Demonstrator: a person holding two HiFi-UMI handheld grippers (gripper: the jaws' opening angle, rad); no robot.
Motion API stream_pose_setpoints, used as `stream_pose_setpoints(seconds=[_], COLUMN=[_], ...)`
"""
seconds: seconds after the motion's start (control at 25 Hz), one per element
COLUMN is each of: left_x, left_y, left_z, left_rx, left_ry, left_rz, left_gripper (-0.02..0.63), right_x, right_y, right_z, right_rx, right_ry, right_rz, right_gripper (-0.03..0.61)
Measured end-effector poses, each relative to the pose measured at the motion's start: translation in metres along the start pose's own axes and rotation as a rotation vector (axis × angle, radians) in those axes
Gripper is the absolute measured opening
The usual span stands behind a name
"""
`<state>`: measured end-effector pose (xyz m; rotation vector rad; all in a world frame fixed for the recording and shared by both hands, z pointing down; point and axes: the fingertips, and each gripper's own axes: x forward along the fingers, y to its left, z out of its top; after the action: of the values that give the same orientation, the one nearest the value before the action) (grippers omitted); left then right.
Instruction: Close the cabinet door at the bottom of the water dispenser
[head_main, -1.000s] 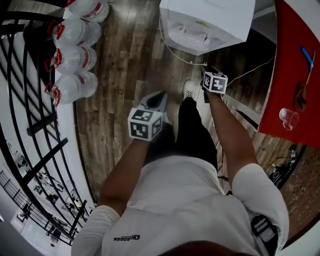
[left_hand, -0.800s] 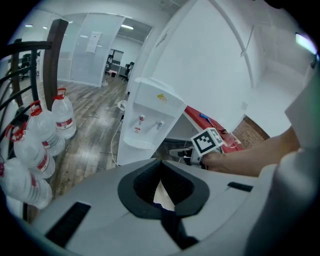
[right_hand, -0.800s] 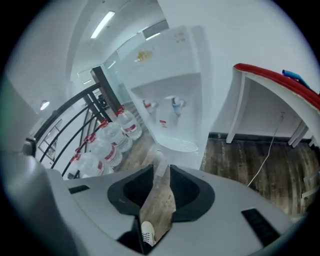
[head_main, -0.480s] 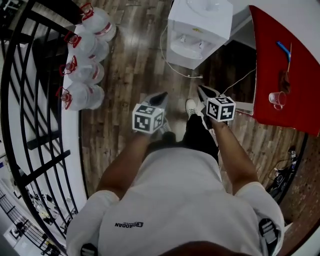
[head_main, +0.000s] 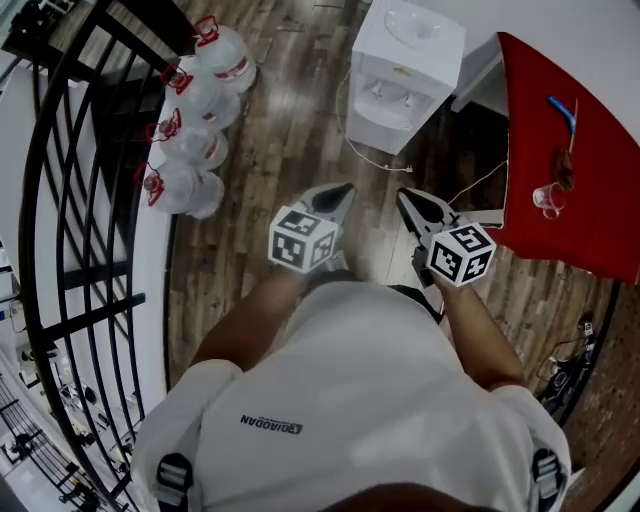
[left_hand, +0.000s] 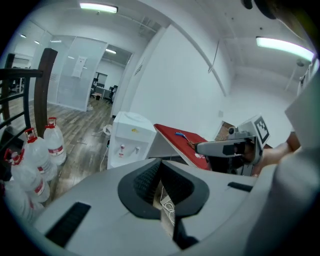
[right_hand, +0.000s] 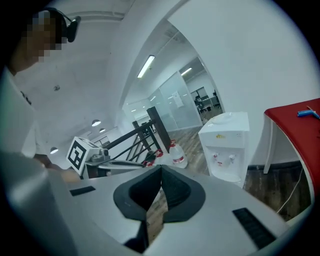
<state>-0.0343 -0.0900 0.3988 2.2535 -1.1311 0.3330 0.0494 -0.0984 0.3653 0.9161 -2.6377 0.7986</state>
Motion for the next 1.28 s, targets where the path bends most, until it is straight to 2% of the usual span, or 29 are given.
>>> stream_pose_setpoints(seconds=[0.32, 0.76, 1.28], left_x=[-0.017, -0.038, -0.07], left_y=[-0.066, -0.165, -0.224], left_z=[-0.006, -0.027, -0.051], left_rx=[-0.024, 0.023, 0.067], left_ry=[-0.079, -0.134, -0.17], left_rz=[0.052, 0.058, 0.08], left_gripper=[-0.003, -0.003, -0.003], right_x=[-0.076, -0.168, -0.232], right_y=[0.016, 0.032, 0.05], right_z=[-0.013, -0.04, -0.062], right_rx=[0.011, -0.05, -0.094], right_ry=[-0.016, -0.06, -0.14], right_rz=[0.062, 0.08, 0.061], right_gripper=[0.023, 0.023, 0.022])
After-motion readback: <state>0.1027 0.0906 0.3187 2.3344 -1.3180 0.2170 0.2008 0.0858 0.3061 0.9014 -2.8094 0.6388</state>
